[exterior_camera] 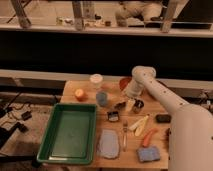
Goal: Place brush in metal cup
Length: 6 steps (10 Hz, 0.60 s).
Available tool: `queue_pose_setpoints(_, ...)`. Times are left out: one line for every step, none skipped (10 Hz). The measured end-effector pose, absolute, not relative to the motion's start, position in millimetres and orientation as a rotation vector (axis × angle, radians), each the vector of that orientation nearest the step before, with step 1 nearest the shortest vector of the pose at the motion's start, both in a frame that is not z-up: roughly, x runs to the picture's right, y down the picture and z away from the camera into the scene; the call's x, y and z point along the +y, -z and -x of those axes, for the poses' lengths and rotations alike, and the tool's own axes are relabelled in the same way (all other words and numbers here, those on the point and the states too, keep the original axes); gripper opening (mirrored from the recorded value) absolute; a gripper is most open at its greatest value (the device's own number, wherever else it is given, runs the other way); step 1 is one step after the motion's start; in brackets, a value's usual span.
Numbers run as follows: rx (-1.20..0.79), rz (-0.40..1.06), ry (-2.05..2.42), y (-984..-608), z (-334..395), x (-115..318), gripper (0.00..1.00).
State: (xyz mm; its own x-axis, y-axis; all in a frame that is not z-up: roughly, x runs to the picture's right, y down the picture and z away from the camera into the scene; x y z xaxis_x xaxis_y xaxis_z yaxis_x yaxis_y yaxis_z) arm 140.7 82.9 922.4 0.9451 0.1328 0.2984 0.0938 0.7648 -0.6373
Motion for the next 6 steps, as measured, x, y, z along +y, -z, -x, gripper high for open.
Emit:
queue_pose_setpoints(-0.346, 0.705, -0.018, -923, -137, 84, 0.80)
queue_pose_setpoints(-0.352, 0.708, -0.011, -924, -133, 85, 0.80)
queue_pose_setpoints(-0.357, 0.710, -0.008, -926, -130, 87, 0.80)
queue_pose_setpoints(-0.360, 0.716, -0.005, -929, -128, 89, 0.80)
queue_pose_setpoints(-0.362, 0.725, -0.001, -932, -127, 92, 0.80)
queue_pose_setpoints(-0.364, 0.731, 0.003, -934, -125, 94, 0.80)
